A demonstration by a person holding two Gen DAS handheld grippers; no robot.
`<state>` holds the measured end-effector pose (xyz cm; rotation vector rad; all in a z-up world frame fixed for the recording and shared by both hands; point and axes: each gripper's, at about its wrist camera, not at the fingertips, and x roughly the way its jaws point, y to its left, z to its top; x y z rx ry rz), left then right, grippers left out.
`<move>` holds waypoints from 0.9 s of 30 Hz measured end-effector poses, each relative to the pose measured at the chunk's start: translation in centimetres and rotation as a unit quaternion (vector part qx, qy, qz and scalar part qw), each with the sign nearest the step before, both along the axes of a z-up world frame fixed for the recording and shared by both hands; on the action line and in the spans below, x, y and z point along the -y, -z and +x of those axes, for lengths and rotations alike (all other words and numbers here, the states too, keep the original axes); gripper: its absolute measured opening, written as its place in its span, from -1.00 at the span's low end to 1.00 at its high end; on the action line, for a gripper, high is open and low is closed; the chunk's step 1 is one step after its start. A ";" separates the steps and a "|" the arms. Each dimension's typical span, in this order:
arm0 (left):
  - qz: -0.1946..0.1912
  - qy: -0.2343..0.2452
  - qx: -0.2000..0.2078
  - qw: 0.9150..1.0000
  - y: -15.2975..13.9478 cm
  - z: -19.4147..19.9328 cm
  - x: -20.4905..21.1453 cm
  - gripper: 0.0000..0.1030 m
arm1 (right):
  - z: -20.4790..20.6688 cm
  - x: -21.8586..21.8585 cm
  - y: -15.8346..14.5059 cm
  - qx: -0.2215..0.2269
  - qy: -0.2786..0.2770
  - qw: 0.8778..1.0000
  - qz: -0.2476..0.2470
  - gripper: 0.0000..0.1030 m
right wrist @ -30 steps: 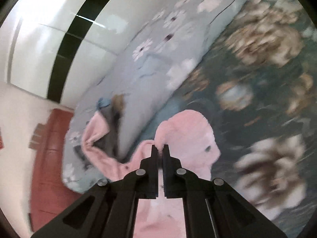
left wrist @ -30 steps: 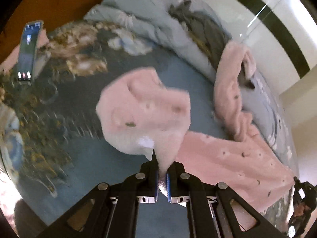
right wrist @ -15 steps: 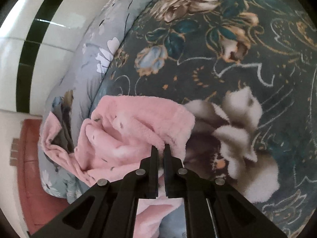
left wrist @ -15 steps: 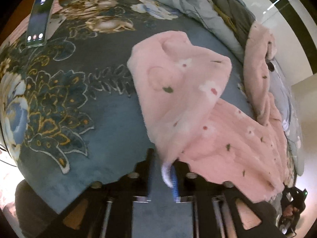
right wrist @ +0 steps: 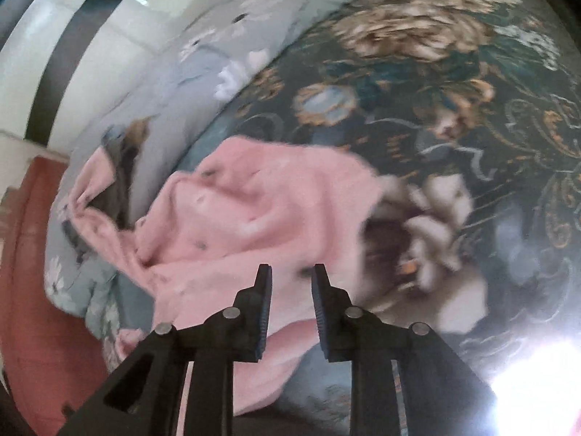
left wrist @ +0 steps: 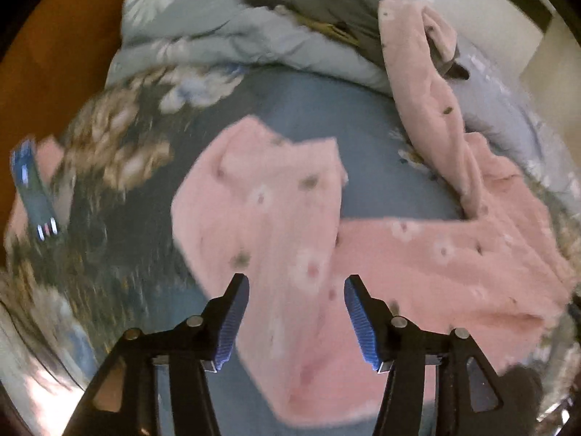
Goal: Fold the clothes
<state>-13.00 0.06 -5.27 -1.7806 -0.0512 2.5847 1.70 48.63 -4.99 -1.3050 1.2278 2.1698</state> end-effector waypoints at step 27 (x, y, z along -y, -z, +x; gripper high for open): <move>-0.067 -0.006 -0.186 0.980 -10.5 -8.5 2.1 -0.90 | 2.6 1.4 1.0 0.064 -0.004 0.998 -0.014 -0.41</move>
